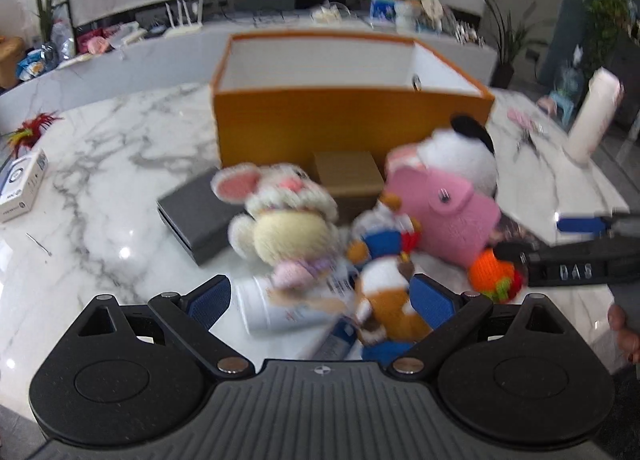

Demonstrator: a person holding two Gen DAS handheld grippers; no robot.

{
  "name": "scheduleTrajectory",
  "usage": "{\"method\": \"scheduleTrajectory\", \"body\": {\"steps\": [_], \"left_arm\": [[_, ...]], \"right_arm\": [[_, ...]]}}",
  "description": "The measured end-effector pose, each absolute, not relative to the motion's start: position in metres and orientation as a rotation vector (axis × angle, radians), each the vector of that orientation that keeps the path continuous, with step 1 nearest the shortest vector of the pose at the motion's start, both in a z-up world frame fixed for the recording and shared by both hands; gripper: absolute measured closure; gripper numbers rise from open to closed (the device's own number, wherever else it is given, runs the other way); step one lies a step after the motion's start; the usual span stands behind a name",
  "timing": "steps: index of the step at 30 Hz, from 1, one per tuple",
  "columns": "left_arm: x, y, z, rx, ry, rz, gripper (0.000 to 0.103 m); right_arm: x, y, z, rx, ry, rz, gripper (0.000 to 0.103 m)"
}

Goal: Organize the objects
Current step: 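Move the left gripper to the white crocheted bunny and the right gripper to the orange crocheted ball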

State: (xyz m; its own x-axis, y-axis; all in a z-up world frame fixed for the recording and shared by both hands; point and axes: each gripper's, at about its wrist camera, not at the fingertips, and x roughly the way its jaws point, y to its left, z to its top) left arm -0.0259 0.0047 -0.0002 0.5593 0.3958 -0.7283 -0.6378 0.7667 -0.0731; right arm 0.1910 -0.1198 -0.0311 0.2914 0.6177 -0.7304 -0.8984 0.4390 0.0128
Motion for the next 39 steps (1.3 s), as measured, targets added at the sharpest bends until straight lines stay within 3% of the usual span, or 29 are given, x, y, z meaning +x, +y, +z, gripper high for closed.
{"method": "scheduleTrajectory", "body": {"steps": [7,28,33,39], "left_arm": [[-0.008,0.031,-0.003,-0.39,0.676,0.651,0.0],[0.047,0.068,-0.044,-0.369,0.826,0.754,0.0],[0.049,0.065,-0.043,-0.358,0.823,0.772,0.011],[0.05,0.066,-0.043,-0.356,0.827,0.78,0.012]], "right_arm": [[0.19,-0.116,-0.025,-0.431,0.704,1.098,0.001],[0.2,-0.125,-0.042,-0.451,0.769,1.186,0.001],[0.194,-0.127,-0.044,-0.453,0.76,1.18,0.001],[0.179,-0.123,-0.048,-0.488,0.744,1.267,0.005]]}}
